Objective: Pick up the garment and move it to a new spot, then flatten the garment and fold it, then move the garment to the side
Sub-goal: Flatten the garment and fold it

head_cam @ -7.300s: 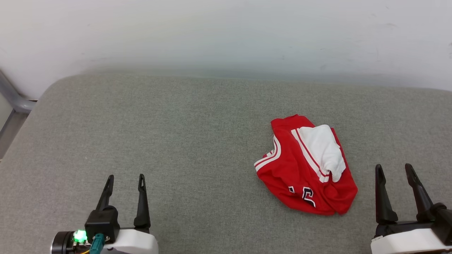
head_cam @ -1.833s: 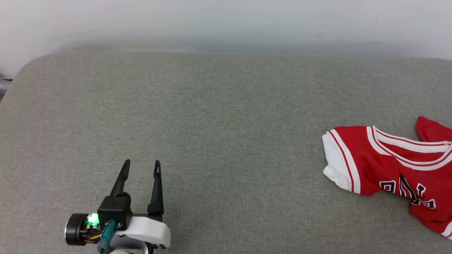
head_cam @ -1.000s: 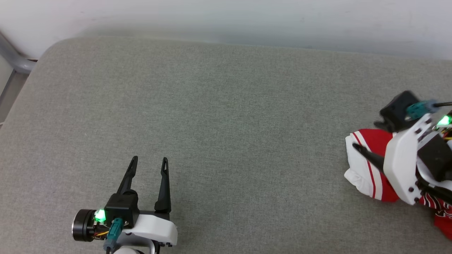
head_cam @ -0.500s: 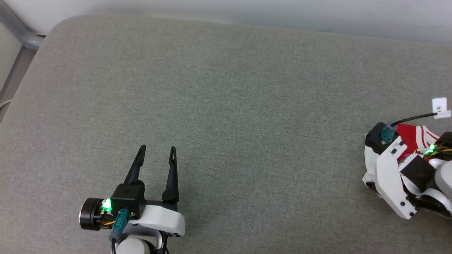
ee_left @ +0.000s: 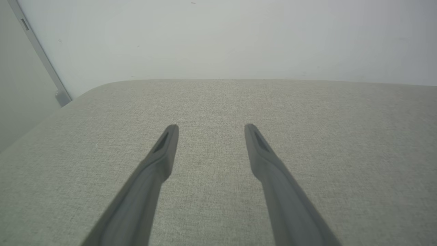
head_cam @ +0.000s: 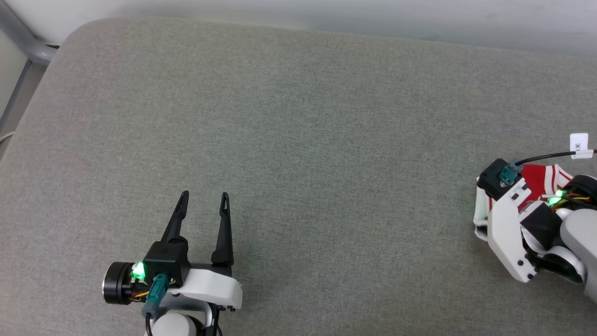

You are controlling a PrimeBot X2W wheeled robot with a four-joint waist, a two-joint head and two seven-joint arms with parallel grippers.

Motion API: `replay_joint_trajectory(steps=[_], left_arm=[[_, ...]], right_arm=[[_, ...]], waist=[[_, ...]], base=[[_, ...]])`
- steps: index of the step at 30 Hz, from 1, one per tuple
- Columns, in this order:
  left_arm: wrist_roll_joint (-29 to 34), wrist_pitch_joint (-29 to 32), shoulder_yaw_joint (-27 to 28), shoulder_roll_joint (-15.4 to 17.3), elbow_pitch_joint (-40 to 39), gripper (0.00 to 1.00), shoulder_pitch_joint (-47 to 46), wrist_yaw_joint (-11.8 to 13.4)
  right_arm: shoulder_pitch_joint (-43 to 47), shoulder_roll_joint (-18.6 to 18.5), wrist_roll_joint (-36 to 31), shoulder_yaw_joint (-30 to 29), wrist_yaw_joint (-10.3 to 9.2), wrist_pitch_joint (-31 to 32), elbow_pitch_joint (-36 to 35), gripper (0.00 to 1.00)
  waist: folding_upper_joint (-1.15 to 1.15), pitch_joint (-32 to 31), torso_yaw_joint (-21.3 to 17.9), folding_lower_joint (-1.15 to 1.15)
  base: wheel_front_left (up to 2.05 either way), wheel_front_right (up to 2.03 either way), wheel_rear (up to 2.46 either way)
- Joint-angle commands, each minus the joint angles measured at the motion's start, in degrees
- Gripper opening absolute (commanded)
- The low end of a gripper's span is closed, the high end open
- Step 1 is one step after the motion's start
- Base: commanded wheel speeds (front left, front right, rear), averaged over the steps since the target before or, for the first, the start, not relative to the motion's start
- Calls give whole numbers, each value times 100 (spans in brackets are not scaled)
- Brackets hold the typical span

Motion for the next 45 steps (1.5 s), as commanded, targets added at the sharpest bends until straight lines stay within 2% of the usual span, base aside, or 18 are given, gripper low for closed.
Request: replay_joint_trajectory(steps=[1,3,10,15,23,25,26,29,35,41,45], left_arm=[[32,-15,44,-3,23,100,23,-19],[49,-15,55,-2,29,100,31,-33],[127,-15,210,-3,18,100,206,-80],[173,-15,307,-2,-22,100,351,-115],[218,-15,335,-2,-75,100,443,-175],[219,-15,337,-2,-80,100,441,-183],[215,-15,323,-2,-79,100,423,-200],[194,-15,294,-1,-78,100,367,-197],[145,-15,191,-2,-97,100,247,-161],[45,-15,43,-3,-96,100,102,-109],[-49,-15,-55,-3,-114,100,17,-49]], right_arm=[[151,228,71,100,-2,-303,173,0],[82,229,98,3,-2,-507,165,0],[-19,163,246,-801,-4,-1818,-94,0],[146,50,299,-1504,-4,-2384,-510,0],[662,46,286,-3146,-4,-2818,-1230,0],[850,134,234,-3565,-3,-2804,-1420,0],[1120,280,81,-4081,-3,-2674,-1699,0],[1309,538,-111,-4364,-3,-2466,-1990,0],[1112,1132,-403,-4189,-3,-2016,-2430,0],[428,1642,-355,-3356,-3,-1753,-2251,0],[-114,1988,-288,-2559,-3,-1661,-1906,0]], waist=[[0,-86,-76,1],[0,-128,-101,1],[0,-456,-299,1],[0,-608,-427,1],[0,-662,-467,1],[0,-656,-448,1],[0,-636,-395,1],[0,-600,-312,1],[0,-476,-92,1],[0,-247,200,1],[0,-56,382,1]], base=[[0,0,0],[0,0,0],[0,0,0],[0,0,0],[0,0,0],[0,0,0],[0,0,0],[0,0,0],[0,0,0],[0,0,0],[0,0,0]])
